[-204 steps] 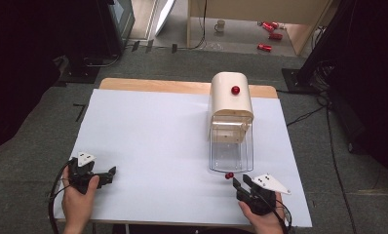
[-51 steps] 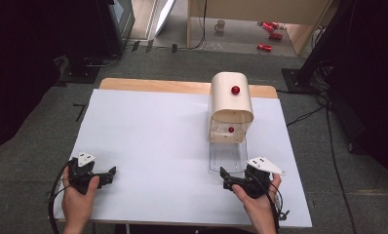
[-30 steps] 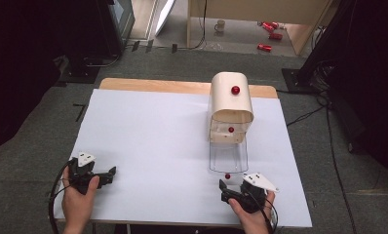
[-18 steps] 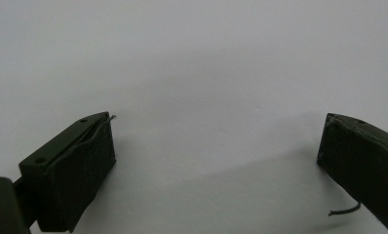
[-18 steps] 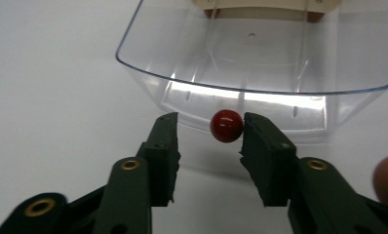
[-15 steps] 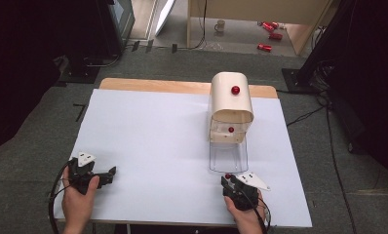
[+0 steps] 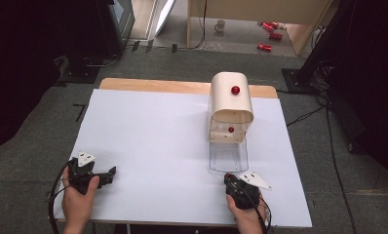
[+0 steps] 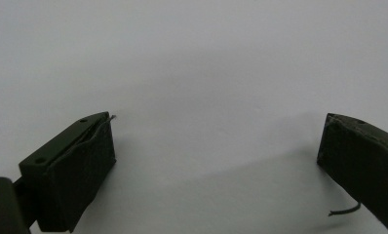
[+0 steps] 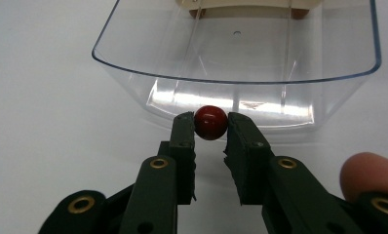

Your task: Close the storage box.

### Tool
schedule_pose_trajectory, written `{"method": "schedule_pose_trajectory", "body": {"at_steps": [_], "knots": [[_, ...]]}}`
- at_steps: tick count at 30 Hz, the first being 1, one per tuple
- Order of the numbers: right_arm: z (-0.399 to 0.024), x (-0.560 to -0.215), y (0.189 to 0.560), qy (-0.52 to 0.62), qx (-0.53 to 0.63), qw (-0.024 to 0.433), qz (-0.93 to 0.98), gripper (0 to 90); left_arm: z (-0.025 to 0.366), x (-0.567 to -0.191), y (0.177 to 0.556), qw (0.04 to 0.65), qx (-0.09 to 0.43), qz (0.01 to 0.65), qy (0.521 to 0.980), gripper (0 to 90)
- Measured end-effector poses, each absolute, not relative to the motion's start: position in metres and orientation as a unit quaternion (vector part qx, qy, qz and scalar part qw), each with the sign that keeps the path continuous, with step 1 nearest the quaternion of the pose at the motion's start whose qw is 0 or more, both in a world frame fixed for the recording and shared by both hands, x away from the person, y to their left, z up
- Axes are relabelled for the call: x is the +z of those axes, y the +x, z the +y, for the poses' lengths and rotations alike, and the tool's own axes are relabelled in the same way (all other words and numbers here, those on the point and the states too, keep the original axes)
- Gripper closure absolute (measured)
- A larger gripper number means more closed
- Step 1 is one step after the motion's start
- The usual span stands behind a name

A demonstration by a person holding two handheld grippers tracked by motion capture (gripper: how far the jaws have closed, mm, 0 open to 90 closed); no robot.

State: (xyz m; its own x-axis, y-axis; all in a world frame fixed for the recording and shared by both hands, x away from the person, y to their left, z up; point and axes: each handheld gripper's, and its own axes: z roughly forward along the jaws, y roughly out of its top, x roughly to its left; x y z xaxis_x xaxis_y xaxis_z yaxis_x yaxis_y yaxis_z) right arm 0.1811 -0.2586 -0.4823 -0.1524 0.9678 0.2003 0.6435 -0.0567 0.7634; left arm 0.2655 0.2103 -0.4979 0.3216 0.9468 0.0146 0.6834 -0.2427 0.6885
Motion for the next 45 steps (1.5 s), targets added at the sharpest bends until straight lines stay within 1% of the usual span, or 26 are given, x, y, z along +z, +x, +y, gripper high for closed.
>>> {"method": "schedule_pose_trajectory", "body": {"at_steps": [6, 8, 14, 25, 34, 39, 42, 45], "knots": [[-0.26, -0.473, 0.184, 0.612, 0.397, 0.211, 0.651, 75.3, 0.21, -0.498, 0.266, 0.297, 0.222, 0.539, 0.756, 0.3], [-0.26, -0.47, 0.185, 0.612, 0.398, 0.216, 0.649, 80.1, 0.21, -0.498, 0.266, 0.297, 0.221, 0.539, 0.757, 0.3], [-0.258, -0.463, 0.195, 0.606, 0.398, 0.223, 0.652, 80.1, 0.21, -0.498, 0.266, 0.297, 0.222, 0.539, 0.756, 0.3], [-0.26, -0.463, 0.208, 0.606, 0.394, 0.23, 0.652, 79.8, 0.21, -0.498, 0.266, 0.297, 0.221, 0.539, 0.757, 0.3], [-0.263, -0.462, 0.219, 0.606, 0.394, 0.233, 0.651, 81.9, 0.21, -0.498, 0.266, 0.297, 0.221, 0.539, 0.757, 0.3], [-0.263, -0.461, 0.226, 0.608, 0.395, 0.233, 0.648, 81.0, 0.21, -0.498, 0.266, 0.297, 0.221, 0.539, 0.757, 0.3], [-0.261, -0.463, 0.228, 0.609, 0.393, 0.232, 0.649, 77.5, 0.21, -0.498, 0.266, 0.297, 0.221, 0.539, 0.757, 0.3], [-0.259, -0.467, 0.229, 0.61, 0.389, 0.235, 0.65, 75.9, 0.21, -0.498, 0.266, 0.297, 0.221, 0.539, 0.757, 0.3]]}}
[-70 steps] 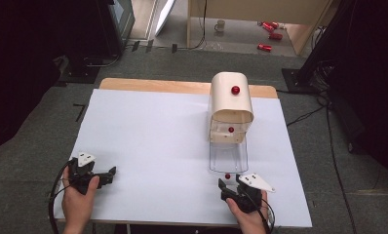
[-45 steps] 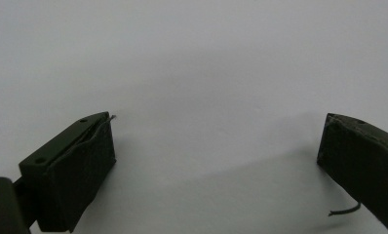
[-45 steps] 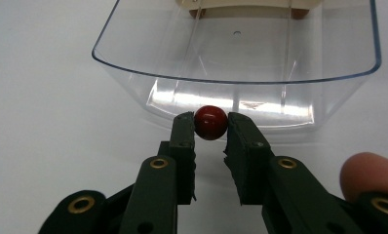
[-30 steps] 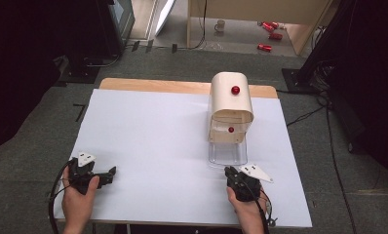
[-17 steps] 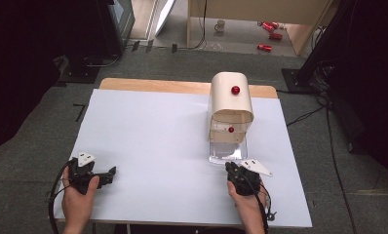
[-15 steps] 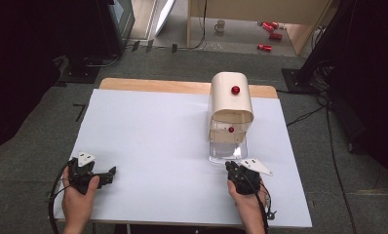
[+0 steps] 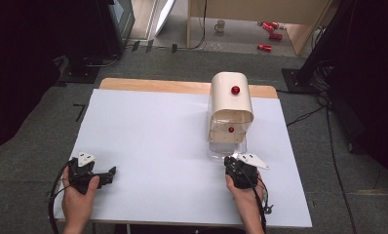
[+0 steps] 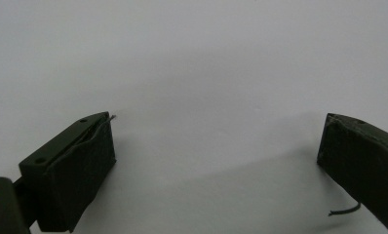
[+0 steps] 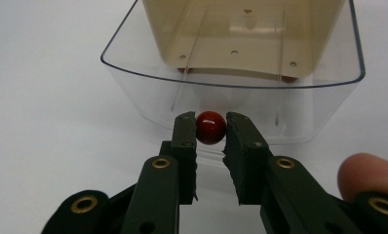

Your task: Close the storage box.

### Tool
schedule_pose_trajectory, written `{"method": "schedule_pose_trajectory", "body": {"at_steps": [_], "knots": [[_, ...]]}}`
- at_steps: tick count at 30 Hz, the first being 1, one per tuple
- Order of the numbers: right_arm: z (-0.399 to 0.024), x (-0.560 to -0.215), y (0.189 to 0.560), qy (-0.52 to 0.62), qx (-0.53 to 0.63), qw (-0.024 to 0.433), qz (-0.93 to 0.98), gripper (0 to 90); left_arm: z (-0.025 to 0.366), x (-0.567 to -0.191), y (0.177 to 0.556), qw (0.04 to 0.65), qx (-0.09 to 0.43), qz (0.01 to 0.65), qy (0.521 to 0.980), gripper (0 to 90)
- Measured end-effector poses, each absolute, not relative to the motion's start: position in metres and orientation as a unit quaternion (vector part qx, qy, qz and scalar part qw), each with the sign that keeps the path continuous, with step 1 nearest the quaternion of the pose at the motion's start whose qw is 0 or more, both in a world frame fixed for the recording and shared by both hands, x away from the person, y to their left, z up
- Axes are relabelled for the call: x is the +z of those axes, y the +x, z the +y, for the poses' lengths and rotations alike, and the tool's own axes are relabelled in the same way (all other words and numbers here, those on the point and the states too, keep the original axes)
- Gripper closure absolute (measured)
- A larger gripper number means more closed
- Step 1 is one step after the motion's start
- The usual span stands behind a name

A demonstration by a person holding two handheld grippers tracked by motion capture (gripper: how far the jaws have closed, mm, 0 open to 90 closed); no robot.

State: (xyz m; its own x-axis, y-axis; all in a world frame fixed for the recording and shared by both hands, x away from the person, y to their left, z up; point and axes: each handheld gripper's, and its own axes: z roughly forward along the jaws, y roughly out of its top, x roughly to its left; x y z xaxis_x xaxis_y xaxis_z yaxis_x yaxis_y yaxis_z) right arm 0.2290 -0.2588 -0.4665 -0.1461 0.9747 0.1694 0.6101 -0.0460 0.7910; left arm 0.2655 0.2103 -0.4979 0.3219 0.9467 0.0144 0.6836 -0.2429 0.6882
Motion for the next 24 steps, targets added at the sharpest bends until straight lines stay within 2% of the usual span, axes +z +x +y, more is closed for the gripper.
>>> {"method": "schedule_pose_trajectory", "body": {"at_steps": [10, 24], "knots": [[-0.254, -0.471, 0.234, 0.613, 0.384, 0.252, 0.644, 75.2, 0.21, -0.498, 0.266, 0.297, 0.221, 0.539, 0.757, 0.3], [-0.256, -0.469, 0.252, 0.615, 0.382, 0.249, 0.643, 75.3, 0.21, -0.498, 0.266, 0.298, 0.221, 0.539, 0.757, 0.3]]}}
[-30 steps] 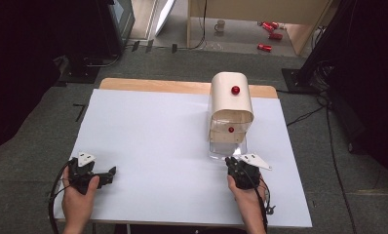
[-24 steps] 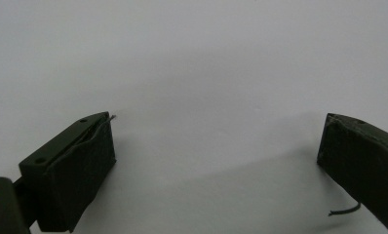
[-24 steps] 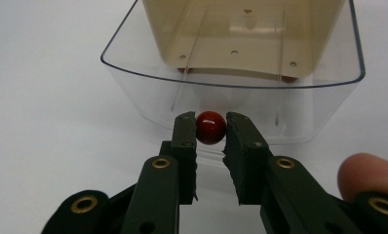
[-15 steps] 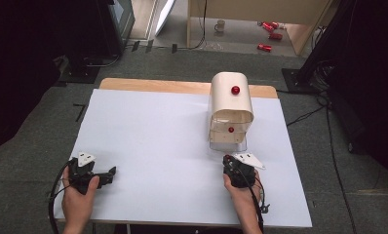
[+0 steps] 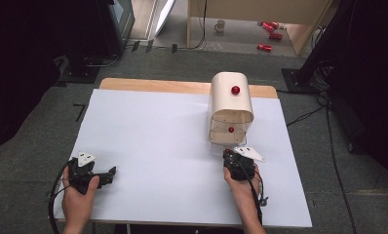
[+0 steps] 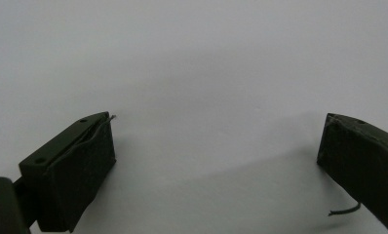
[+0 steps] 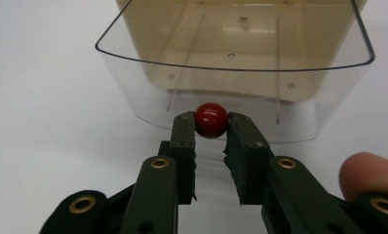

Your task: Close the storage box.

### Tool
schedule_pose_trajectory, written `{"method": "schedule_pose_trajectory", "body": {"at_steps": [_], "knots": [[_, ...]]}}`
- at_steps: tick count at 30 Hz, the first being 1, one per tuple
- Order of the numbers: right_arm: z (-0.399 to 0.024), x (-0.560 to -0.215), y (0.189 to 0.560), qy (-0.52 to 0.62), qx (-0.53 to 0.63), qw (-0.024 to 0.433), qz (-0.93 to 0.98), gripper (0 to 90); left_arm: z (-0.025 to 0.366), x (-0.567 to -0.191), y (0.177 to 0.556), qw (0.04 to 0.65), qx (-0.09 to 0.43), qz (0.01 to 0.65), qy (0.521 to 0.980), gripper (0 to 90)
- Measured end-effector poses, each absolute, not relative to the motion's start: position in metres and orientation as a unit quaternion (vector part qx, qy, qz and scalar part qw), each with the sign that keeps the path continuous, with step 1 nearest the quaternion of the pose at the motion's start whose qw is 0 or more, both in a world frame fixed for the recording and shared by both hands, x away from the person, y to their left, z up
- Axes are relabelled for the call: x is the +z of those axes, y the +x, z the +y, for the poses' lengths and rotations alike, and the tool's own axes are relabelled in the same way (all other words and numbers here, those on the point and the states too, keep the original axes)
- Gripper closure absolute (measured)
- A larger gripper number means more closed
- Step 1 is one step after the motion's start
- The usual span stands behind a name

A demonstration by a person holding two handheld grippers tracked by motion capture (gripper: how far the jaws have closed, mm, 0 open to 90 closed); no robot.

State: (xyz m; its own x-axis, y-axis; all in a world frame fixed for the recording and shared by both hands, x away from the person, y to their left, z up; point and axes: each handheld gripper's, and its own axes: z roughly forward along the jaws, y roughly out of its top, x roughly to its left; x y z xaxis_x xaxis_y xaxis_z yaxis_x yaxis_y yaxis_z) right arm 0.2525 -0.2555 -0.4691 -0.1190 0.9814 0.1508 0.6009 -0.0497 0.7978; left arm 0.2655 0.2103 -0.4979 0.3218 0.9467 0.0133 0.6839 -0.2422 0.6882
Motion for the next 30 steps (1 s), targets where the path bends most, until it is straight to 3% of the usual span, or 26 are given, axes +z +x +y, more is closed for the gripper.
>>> {"method": "schedule_pose_trajectory", "body": {"at_steps": [30], "knots": [[-0.259, -0.471, 0.284, 0.613, 0.385, 0.257, 0.64, 75.2, 0.21, -0.498, 0.266, 0.298, 0.221, 0.539, 0.756, 0.3]]}}
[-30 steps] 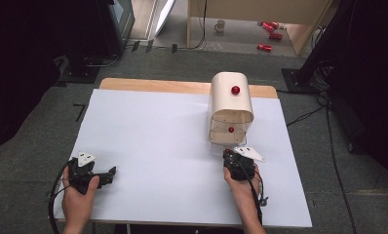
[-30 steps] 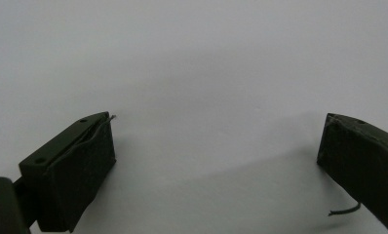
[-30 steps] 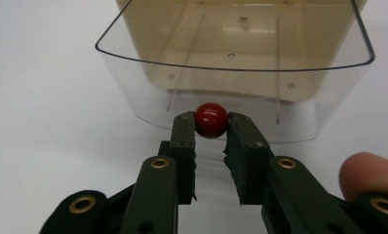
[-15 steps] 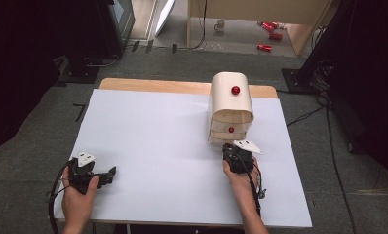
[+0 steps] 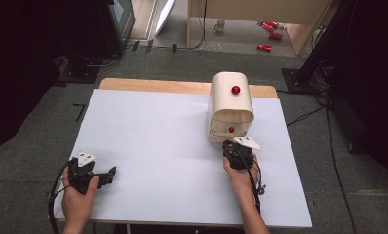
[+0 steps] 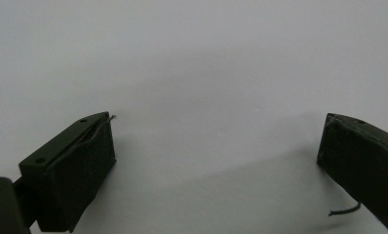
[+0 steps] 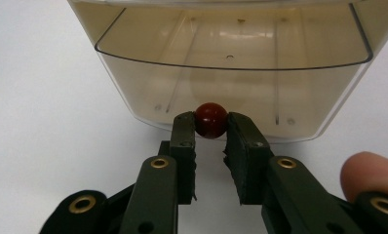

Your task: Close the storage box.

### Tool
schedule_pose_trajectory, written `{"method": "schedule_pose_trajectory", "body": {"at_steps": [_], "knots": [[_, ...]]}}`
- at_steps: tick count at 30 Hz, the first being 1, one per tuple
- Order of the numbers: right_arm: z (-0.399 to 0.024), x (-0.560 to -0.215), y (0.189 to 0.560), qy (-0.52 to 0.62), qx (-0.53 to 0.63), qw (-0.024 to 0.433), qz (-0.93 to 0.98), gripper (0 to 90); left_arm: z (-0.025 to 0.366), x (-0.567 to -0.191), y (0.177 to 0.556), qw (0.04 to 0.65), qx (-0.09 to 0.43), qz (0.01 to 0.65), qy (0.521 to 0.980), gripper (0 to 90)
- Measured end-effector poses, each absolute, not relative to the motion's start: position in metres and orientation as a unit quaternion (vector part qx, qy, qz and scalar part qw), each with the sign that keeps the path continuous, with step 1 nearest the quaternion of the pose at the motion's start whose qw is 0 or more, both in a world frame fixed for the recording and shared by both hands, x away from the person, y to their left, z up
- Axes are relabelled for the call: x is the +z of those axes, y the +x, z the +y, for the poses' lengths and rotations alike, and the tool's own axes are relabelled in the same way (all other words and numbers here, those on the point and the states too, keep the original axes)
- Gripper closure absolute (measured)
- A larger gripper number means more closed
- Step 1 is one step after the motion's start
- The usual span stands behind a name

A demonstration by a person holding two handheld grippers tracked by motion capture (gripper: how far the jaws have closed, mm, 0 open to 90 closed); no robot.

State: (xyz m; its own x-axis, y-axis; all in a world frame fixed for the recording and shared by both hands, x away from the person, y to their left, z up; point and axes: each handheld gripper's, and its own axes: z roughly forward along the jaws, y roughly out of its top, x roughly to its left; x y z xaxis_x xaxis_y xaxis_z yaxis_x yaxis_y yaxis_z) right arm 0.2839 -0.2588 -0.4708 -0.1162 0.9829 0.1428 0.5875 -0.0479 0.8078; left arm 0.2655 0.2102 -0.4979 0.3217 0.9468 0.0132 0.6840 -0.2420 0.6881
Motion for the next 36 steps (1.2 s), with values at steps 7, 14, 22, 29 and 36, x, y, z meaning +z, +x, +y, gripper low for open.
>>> {"method": "schedule_pose_trajectory", "body": {"at_steps": [7, 14, 22, 29, 36], "knots": [[-0.263, -0.472, 0.281, 0.601, 0.405, 0.217, 0.654, 49.0, 0.21, -0.498, 0.266, 0.298, 0.221, 0.539, 0.757, 0.3], [-0.274, -0.473, 0.268, 0.596, 0.402, 0.212, 0.662, 10.7, 0.21, -0.498, 0.266, 0.298, 0.221, 0.539, 0.756, 0.3], [-0.297, -0.471, 0.25, 0.59, 0.412, 0.207, 0.663, 0.0, 0.21, -0.498, 0.265, 0.298, 0.221, 0.539, 0.756, 0.3], [-0.315, -0.473, 0.235, 0.596, 0.393, 0.212, 0.667, 0.0, 0.21, -0.498, 0.265, 0.298, 0.221, 0.539, 0.756, 0.3], [-0.337, -0.476, 0.217, 0.602, 0.386, 0.215, 0.665, 0.0, 0.21, -0.498, 0.266, 0.297, 0.221, 0.539, 0.756, 0.3]]}}
